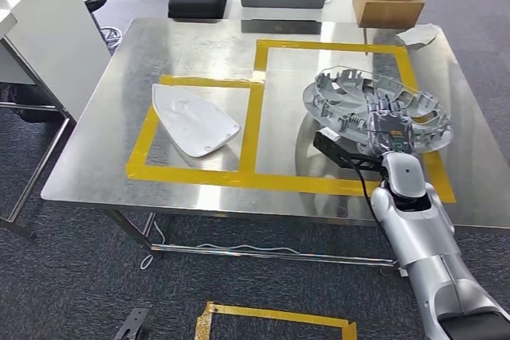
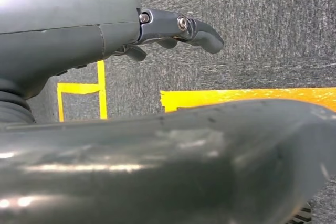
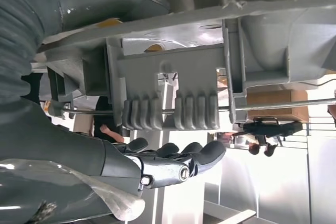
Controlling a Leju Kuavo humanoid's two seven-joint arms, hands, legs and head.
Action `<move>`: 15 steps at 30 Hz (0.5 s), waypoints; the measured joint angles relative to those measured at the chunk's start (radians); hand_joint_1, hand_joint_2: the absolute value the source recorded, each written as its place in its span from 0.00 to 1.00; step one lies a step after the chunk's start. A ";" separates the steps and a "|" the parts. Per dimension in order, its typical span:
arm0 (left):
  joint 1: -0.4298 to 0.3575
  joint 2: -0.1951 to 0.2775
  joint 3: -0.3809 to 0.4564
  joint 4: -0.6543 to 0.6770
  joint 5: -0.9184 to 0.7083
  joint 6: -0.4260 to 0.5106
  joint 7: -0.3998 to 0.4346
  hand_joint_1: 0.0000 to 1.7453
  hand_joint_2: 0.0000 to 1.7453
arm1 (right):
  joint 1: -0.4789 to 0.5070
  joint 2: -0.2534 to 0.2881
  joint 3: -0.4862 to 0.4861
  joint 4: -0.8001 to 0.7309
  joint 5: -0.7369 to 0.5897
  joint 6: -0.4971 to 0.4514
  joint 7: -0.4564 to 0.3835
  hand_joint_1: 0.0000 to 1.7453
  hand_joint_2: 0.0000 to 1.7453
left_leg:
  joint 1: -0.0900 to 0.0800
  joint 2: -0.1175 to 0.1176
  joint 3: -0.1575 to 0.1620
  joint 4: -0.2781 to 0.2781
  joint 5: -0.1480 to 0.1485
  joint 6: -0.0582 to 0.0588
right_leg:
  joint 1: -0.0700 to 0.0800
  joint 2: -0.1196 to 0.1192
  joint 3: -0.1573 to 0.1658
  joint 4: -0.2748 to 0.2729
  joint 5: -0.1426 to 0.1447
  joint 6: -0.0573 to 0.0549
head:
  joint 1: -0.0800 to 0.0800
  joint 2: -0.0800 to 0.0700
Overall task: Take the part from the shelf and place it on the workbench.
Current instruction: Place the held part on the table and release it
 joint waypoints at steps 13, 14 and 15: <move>0.015 0.000 0.068 0.000 -0.025 -0.014 -0.009 0.00 0.00 | -0.053 0.018 0.057 -0.159 -0.467 0.314 0.022 0.00 1.00 | 0.000 0.000 0.000 0.000 0.000 0.000 | 0.000 0.001 -0.001 0.000 0.000 0.000 | 0.000 0.000; 0.016 0.000 0.075 0.000 -0.028 -0.016 -0.011 0.00 0.00 | -0.058 0.018 0.069 -0.180 -0.500 0.323 0.021 0.00 1.00 | 0.000 0.000 0.000 0.000 0.000 0.000 | 0.001 0.001 -0.001 0.000 0.000 0.000 | 0.000 0.000; 0.017 0.000 0.083 0.000 -0.032 -0.017 -0.014 0.00 0.00 | -0.063 0.016 0.082 -0.200 -0.528 0.329 0.020 0.00 1.00 | 0.001 0.000 0.000 0.000 0.000 0.000 | 0.001 0.001 -0.001 0.000 0.000 0.000 | 0.000 0.000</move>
